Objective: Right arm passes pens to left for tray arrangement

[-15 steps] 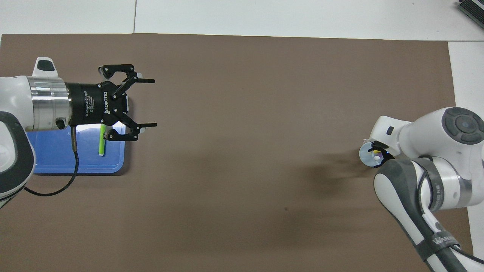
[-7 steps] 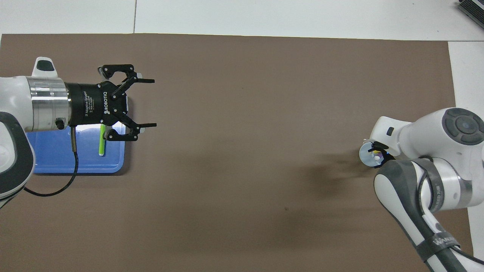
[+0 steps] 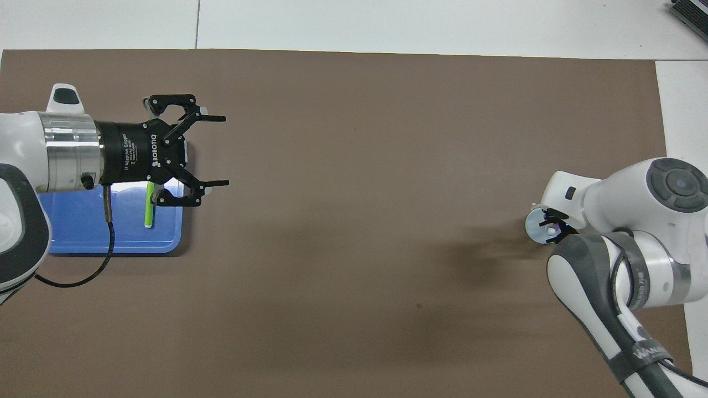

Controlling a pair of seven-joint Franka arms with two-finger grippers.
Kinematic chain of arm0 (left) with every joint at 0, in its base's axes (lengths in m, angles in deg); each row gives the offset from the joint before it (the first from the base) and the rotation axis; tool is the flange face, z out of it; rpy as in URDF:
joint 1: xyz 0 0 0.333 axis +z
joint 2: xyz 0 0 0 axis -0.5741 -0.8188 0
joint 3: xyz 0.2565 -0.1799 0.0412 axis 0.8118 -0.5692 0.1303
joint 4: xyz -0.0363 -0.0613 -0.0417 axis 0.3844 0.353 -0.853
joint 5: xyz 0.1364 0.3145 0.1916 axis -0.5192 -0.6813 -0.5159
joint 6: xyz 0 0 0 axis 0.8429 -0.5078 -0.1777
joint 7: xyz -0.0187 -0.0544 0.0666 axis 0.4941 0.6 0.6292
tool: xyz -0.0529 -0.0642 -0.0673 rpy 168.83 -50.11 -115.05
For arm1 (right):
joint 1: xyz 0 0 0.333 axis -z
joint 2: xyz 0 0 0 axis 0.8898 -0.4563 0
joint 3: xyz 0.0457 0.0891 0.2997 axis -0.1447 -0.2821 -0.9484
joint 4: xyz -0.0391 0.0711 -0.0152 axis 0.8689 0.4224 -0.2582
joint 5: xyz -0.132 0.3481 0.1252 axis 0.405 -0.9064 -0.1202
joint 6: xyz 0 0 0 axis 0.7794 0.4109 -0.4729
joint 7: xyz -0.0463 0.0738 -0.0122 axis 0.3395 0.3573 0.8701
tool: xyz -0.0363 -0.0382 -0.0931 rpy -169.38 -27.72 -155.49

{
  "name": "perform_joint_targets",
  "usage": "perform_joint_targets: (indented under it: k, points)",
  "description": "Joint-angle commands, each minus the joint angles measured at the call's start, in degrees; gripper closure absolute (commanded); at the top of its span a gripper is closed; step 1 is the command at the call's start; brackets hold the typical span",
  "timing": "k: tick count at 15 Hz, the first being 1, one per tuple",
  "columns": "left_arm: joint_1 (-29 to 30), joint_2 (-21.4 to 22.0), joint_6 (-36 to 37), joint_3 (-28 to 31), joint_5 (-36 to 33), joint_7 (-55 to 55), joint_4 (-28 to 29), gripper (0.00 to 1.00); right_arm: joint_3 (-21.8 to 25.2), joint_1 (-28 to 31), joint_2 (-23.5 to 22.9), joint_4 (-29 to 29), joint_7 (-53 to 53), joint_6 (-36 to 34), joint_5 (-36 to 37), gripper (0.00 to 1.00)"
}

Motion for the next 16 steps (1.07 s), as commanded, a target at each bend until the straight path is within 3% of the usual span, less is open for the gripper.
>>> perform_joint_targets:
  k: [1, 3, 11, 16]
  points:
    - [0.6, 2.1, 0.0, 0.0, 1.3, -0.8, 2.4, 0.00, -0.3, 1.0, 1.9, -1.7, 1.8, 0.6, -0.6, 0.86]
    - [0.6, 2.1, 0.0, 0.0, 1.3, -0.8, 2.4, 0.00, -0.3, 1.1, 1.9, -1.7, 1.6, 0.5, -0.6, 1.00]
    - [0.6, 2.2, 0.0, 0.1, 1.2, -0.7, 2.4, 0.01, -0.2, 1.1, 1.8, 0.3, 1.2, -1.6, -0.6, 1.00]
    - [0.6, 2.2, 0.0, 0.0, 1.2, -0.6, 2.5, 0.01, -0.4, 0.9, 3.3, 4.7, -6.5, -8.3, -0.8, 1.00]
